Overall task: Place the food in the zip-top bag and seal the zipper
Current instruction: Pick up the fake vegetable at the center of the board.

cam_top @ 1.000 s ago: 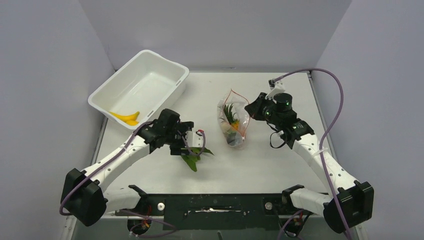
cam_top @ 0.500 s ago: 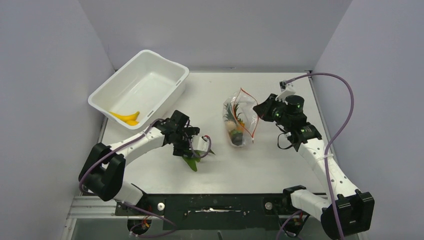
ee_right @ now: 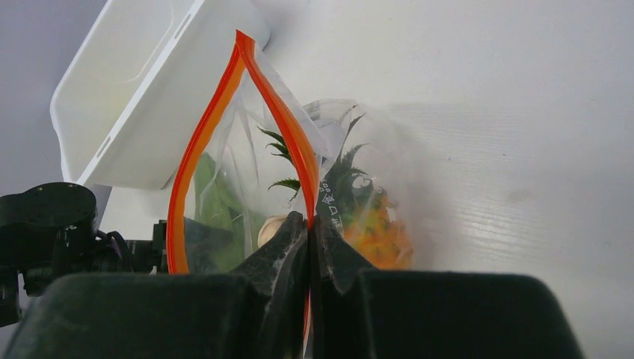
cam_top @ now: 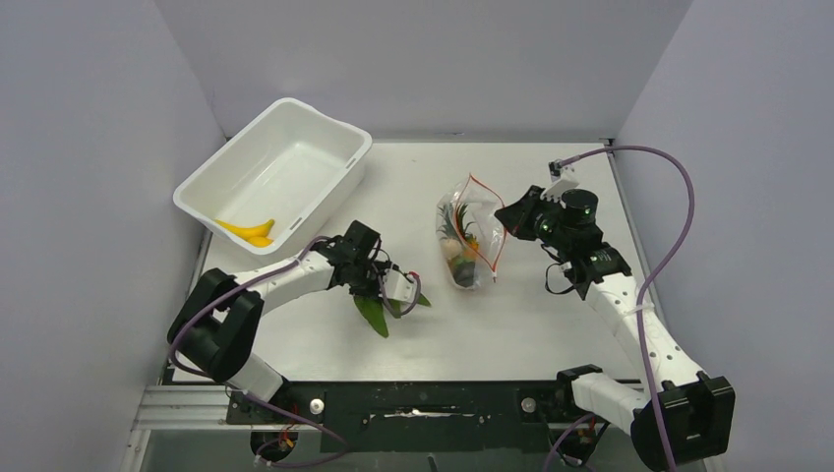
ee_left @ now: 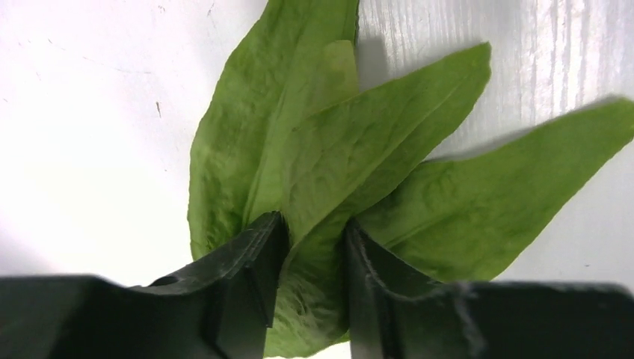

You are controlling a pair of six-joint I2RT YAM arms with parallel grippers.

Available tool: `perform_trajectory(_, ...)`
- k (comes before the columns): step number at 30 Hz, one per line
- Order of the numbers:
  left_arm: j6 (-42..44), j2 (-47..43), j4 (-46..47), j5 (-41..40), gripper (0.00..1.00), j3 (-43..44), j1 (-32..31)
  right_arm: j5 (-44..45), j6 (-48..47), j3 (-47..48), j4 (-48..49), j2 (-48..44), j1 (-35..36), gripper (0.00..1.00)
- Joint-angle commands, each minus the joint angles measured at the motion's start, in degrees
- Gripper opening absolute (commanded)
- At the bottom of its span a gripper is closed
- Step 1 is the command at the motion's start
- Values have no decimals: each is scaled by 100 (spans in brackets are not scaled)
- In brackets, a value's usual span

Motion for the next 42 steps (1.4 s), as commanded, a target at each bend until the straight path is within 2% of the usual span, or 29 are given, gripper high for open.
perform_trajectory(1, -288, 55, -11, -22, 24, 371, -63, -107, 201, -96, 554, -161, -41, 0)
perform_trajectory(4, -807, -154, 111, -300, 8, 480, -120, -188, 307, -132, 587, -122, -34, 0)
perform_trajectory(9, -1683, -674, 559, -647, 0, 500, -252, -133, 310, -134, 492, -82, -35, 0)
perform_trajectory(15, -2537, -1247, 1238, -895, 0, 359, -281, -113, 349, -69, 463, -30, 5, 0)
perform_trajectory(21, -3583, -1729, 1466, -1350, 0, 479, -279, -81, 402, -1, 446, 99, 103, 0)
perform_trajectory(30, -5288, -1916, 1483, -2181, 0, 1231, -266, -88, 461, 305, 320, 349, 309, 0)
perform_trajectory(36, -6466, -2214, 1833, -2031, 0, 1534, -271, 102, 564, 506, 350, 469, 535, 0)
perform_trajectory(42, -7896, -2595, 2855, -1505, 0, 1417, -261, 127, 714, 683, 501, 625, 811, 0)
